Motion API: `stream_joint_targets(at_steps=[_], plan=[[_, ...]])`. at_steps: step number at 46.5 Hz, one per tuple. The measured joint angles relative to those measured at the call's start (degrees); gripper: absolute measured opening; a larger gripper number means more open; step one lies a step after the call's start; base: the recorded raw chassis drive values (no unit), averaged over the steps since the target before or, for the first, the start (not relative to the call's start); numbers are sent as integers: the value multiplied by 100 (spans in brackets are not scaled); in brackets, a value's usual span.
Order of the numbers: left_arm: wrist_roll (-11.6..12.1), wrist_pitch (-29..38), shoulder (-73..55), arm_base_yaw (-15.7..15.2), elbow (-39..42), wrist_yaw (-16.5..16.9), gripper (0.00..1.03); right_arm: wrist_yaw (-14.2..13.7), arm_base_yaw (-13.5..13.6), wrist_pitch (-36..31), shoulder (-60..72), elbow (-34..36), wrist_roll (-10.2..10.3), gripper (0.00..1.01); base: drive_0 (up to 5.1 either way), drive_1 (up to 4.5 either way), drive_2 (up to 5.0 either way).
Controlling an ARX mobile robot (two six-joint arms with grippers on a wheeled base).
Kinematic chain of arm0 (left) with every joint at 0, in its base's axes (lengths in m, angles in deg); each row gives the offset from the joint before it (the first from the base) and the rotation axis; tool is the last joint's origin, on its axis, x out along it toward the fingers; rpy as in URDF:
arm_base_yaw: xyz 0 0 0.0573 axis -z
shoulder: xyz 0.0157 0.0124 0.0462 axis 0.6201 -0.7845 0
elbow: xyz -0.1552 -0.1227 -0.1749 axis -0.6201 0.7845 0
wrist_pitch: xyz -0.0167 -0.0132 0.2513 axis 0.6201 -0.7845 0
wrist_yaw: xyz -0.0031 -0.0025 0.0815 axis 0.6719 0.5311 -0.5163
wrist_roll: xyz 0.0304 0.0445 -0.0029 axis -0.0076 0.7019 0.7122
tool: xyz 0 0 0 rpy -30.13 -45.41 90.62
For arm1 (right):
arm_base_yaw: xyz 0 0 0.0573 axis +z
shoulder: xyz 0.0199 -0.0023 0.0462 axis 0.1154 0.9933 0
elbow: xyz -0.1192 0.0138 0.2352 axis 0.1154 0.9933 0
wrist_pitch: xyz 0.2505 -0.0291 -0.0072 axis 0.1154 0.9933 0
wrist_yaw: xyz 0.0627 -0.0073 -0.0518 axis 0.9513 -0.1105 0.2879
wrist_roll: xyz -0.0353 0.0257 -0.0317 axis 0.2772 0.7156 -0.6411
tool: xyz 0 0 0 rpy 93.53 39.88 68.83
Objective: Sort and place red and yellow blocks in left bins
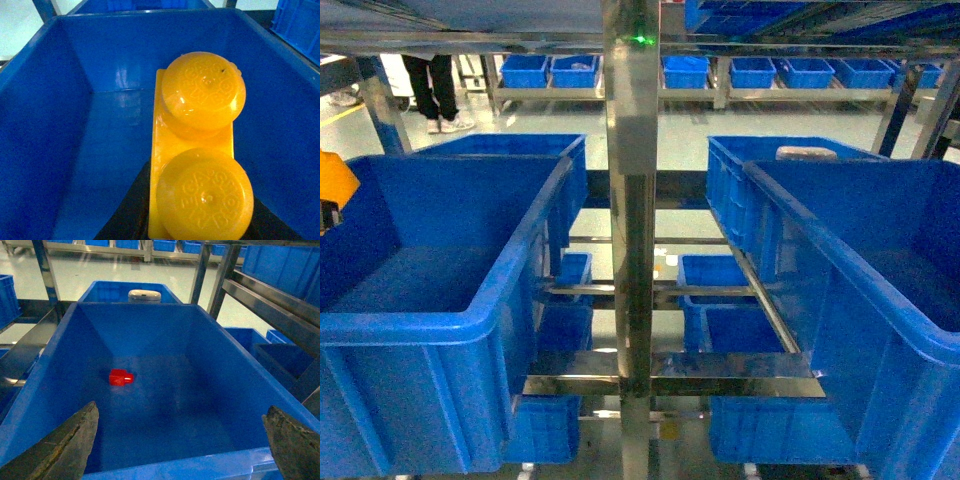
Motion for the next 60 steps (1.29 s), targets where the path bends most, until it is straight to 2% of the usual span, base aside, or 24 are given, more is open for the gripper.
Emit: stream_joint_targets(at_steps=[5,12,16,24,29,37,42,52,60], plan=[[181,70,-245,63,-85,9,26,0,0,0,0,0,0,98,0,0,0],[586,166,-612,166,-317,48,26,0,0,0,0,0,0,98,0,0,0],[737,164,-675,175,-367,42,26,-2,0,2,0,0,0,98,0,0,0],[807,66,-682,192,-490,0,26,-2,0,2,0,0,0,98,0,0,0],[741,-20,-682,212,-518,46,41,0,0,2,0,0,0,98,0,0,0],[699,-142,-629,267,-490,81,78,-2,0,2,0,0,0,98,0,0,0],[752,-514,-400,267,-468,50,99,-2,0,2,0,0,0,98,0,0,0],[905,-1231,264,291,-420,356,98,0,0,4,0,0,0,98,0,0,0],[1029,-1681,874,328,-90,435,98,0,0,4,0,0,0,98,0,0,0]])
